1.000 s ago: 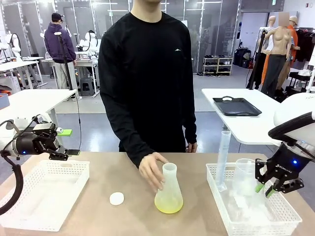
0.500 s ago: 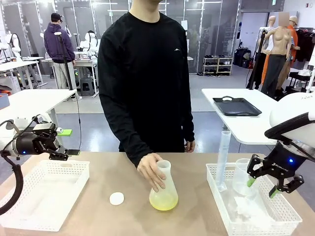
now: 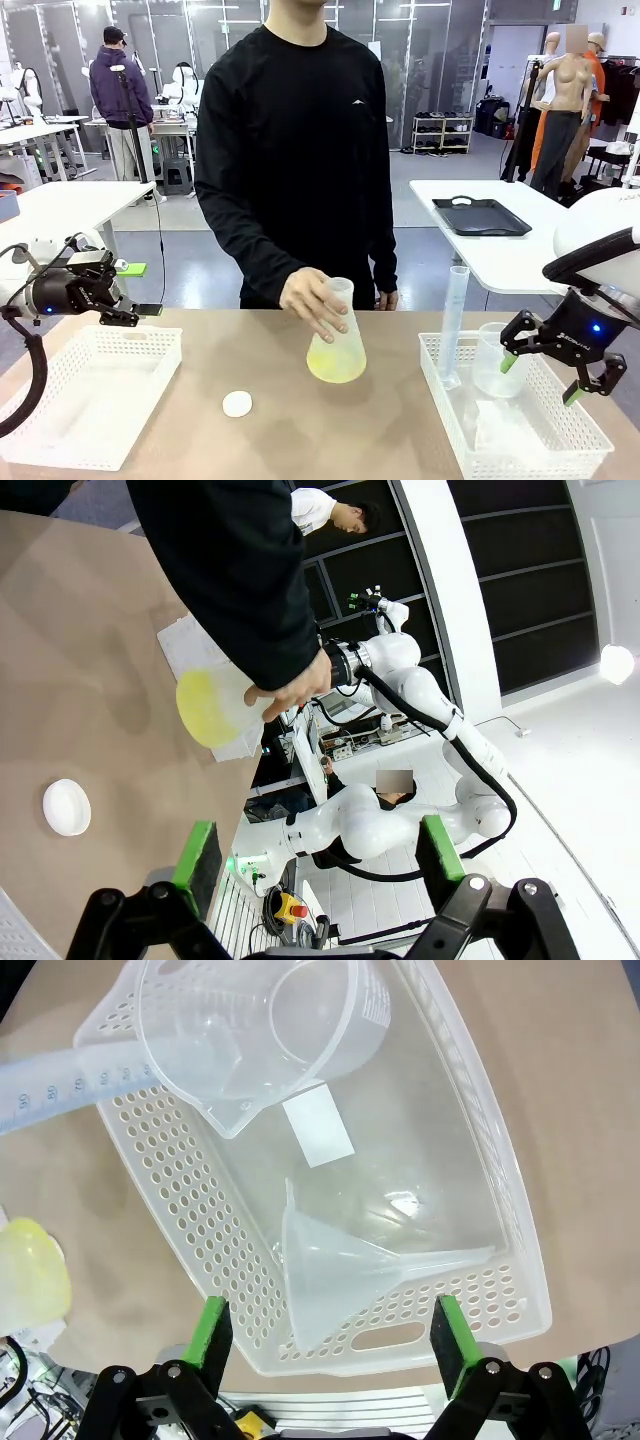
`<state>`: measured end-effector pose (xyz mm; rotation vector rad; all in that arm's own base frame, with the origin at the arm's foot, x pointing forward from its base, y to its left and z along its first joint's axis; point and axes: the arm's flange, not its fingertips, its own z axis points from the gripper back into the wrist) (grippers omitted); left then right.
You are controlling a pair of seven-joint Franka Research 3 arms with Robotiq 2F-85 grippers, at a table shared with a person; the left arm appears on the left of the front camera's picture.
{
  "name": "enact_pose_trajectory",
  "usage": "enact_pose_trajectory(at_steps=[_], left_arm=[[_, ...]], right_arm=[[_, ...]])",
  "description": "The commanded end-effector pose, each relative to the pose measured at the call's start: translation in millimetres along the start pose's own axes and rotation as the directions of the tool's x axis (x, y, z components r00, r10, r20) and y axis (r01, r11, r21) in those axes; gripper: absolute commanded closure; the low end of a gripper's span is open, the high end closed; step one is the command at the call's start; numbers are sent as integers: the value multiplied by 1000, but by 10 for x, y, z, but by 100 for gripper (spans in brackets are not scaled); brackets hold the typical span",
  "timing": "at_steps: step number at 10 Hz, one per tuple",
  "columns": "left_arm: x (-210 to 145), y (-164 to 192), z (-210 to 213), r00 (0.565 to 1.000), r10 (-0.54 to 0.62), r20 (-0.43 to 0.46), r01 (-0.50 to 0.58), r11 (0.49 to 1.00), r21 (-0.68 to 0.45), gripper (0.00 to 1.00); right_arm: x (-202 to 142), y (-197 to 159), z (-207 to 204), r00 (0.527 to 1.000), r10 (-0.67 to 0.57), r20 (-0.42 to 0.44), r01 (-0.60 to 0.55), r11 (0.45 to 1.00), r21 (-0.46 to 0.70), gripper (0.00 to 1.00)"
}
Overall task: Prepare the solutions needed for the experiment.
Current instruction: When the human places the Big flask in the center of the table, pick up the Big flask and place it in the left Organizing basket.
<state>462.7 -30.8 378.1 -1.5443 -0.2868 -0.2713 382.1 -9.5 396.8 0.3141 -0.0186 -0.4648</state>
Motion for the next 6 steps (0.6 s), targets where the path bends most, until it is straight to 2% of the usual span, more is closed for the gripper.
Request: enact_pose_trajectory(at_steps=[1,6], left_arm=[[-6,-25,-5,1000,-1,5,1,1000,-4,0],[-6,-25,-5,1000,-1,5,1,1000,-4,0]], right_arm=[[2,-1,-12,1000,1,-2,-1,1000,-4,0],[2,-1,-12,1000,1,-2,-1,1000,-4,0]])
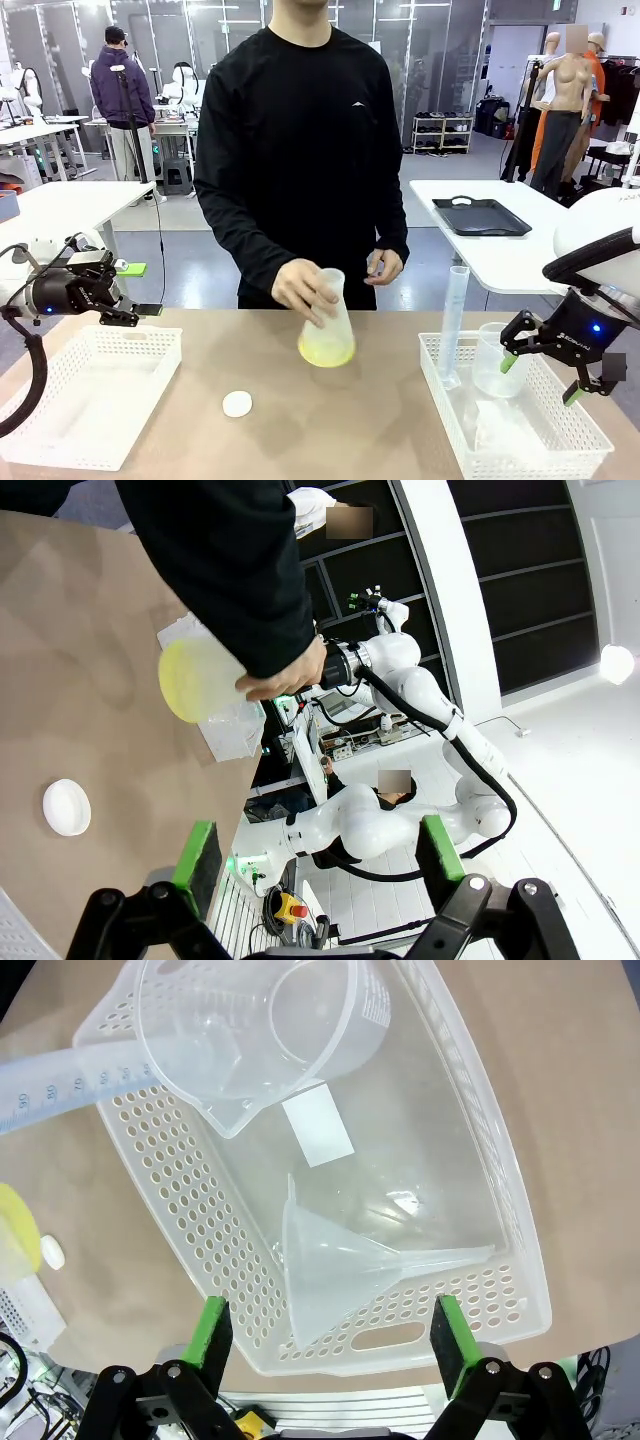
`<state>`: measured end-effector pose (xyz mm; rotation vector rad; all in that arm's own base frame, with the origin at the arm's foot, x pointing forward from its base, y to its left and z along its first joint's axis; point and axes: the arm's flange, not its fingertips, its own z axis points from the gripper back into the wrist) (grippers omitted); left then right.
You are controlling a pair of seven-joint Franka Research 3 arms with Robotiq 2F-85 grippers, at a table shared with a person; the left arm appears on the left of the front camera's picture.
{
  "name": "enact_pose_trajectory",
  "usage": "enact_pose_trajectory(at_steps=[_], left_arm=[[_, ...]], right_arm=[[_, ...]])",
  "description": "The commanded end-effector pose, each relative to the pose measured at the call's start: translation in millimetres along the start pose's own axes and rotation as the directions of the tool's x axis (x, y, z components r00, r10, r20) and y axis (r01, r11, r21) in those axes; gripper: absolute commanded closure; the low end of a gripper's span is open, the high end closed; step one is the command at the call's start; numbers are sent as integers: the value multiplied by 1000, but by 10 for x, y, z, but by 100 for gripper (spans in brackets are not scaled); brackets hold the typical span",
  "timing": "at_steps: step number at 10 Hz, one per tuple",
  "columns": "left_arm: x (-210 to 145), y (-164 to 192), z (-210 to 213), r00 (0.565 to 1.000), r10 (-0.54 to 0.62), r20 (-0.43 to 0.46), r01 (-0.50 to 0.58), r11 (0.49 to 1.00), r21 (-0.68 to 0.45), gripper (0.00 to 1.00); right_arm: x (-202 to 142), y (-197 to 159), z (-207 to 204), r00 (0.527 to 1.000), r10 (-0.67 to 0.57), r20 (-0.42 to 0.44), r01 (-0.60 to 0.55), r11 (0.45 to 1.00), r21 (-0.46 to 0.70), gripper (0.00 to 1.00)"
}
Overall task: Prepare the solutions needed for the experiment.
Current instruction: When the human places the Big flask in the center of the table, pick up the Big flask and place it in the left Organizing basket.
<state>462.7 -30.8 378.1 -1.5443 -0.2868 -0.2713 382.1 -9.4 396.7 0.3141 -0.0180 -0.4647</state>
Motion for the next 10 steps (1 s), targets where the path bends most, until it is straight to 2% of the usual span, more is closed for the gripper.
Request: enact_pose_trajectory(at_steps=[1,4,6,7,8,9,10], left_arm=[[-6,-25,-5,1000,-1,5,1,1000,-4,0],[-6,-25,-5,1000,-1,5,1,1000,-4,0],[-6,-25,-5,1000,-1,5,1,1000,-4,0],[-6,-25,-5,1000,-1,5,1,1000,-4,0],[-6,-25,-5,1000,-1,5,1,1000,-4,0],[-6,-25,-5,1000,-1,5,1,1000,-4,0],[-6,-25,-5,1000,-1,5,1,1000,-4,0]], right_arm=[[0,0,0,1000,0,0,0,1000,0,0],[-311,293,233,991,133,15,-134,981,139,0],[-318,388,326,979,195,-58,-169,938,303,0],[-294,422,386,959,246,-142,-167,892,420,0],[-272,435,431,946,278,-166,-168,860,481,0],[-250,430,473,924,334,-186,-172,798,578,0],[-212,419,482,925,345,-159,-170,751,638,0]])
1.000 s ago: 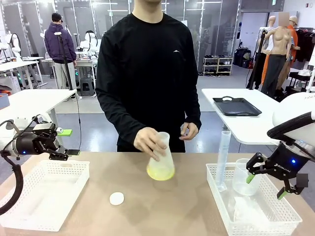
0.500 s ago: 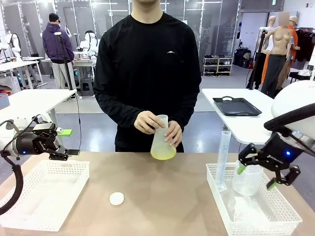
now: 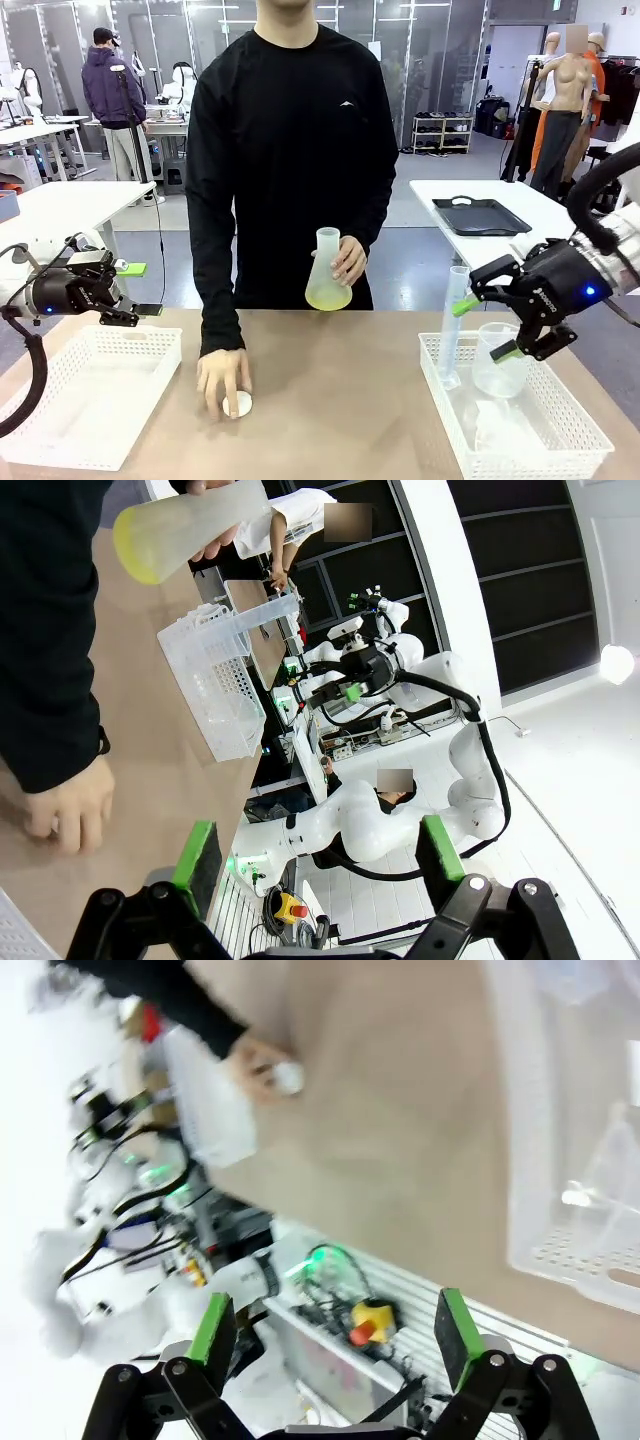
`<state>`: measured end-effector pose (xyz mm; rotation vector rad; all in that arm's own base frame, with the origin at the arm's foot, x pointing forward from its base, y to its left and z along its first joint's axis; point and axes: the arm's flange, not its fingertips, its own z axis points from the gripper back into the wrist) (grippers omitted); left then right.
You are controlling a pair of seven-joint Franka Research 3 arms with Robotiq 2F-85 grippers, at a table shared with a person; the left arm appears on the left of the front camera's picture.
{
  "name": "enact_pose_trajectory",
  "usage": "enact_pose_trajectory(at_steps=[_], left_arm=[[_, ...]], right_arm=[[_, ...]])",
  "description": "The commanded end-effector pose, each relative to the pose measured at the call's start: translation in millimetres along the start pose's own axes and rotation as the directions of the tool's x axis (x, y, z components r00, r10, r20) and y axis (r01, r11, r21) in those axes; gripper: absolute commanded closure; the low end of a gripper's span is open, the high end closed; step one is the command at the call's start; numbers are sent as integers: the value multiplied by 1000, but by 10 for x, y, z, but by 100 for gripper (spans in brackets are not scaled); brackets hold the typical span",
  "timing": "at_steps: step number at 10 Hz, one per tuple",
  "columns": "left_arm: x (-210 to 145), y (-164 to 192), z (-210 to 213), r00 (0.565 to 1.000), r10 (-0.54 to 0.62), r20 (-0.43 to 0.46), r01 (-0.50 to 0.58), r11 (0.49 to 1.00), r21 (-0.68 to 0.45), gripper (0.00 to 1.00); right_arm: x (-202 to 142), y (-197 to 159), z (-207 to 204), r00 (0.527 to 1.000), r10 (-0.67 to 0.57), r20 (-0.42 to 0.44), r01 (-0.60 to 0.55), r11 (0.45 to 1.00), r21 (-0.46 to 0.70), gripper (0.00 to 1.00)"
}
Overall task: Prepare the solutions needed for the experiment.
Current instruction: When the human places the Big flask in the center of the table, pick up the Big flask and place it in the left Organizing basket.
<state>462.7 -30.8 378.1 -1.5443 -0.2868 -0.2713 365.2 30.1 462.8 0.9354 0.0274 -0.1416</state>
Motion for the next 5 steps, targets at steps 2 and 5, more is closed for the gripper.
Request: enact_pose_trajectory(at_steps=[2,5], left_arm=[[-6,-25,-5,1000,-1,5,1,1000,-4,0],[-6,-25,-5,1000,-1,5,1,1000,-4,0]], right_arm=[[186,-126,24,995,97,19,-99,977,188,0],[350,-243,-41,994,107,37,-113,935,335,0]])
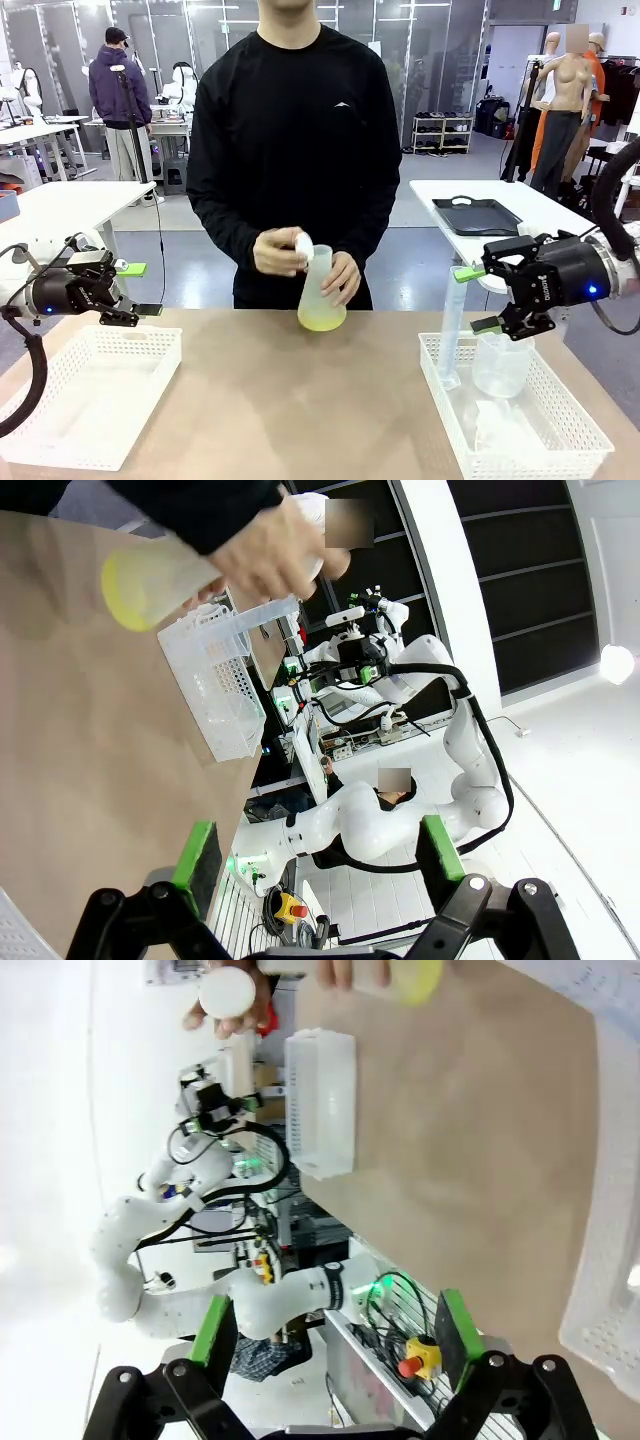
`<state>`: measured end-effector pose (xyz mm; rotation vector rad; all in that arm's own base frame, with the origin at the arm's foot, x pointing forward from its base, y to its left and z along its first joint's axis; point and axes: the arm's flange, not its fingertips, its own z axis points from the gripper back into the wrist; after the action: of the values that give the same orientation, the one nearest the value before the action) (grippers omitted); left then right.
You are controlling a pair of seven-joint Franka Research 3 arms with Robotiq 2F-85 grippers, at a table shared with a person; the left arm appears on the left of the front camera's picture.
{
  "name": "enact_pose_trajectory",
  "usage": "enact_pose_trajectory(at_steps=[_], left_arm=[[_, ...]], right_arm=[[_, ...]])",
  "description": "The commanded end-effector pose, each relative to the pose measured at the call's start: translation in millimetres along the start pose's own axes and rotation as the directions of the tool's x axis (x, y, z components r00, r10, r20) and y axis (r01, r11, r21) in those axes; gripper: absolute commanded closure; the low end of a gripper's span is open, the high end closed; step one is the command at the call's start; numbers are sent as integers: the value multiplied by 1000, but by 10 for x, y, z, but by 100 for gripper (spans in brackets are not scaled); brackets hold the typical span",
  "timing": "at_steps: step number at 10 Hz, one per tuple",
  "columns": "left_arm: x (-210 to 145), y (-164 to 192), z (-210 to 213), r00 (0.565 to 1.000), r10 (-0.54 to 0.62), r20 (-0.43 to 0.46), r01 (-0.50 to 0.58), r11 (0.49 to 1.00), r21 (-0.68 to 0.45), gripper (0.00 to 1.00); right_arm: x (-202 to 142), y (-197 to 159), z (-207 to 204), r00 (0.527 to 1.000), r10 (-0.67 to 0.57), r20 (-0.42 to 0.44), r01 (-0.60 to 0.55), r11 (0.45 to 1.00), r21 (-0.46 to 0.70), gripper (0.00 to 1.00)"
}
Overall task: Prepare the solutions needed for the experiment.
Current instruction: When the human places the Big flask in the center of the table, pick up the Big flask and place it in the left Organizing basket.
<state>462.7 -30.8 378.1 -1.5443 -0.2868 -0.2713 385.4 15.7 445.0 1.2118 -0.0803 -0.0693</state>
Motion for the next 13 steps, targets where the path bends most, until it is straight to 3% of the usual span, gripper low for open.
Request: enact_pose_trajectory(at_steps=[1,4,13], left_arm=[[-6,-25,-5,1000,-1,5,1,1000,-4,0],[-6,-25,-5,1000,-1,5,1,1000,-4,0],[-6,-25,-5,1000,-1,5,1,1000,-4,0]], right_arm=[[150,-117,-17,1000,12,-20,-10,994,110,0],[210,-218,54,1000,7,-13,-4,971,238,0],[186,-287,74,999,-24,-29,30,973,230,0]])
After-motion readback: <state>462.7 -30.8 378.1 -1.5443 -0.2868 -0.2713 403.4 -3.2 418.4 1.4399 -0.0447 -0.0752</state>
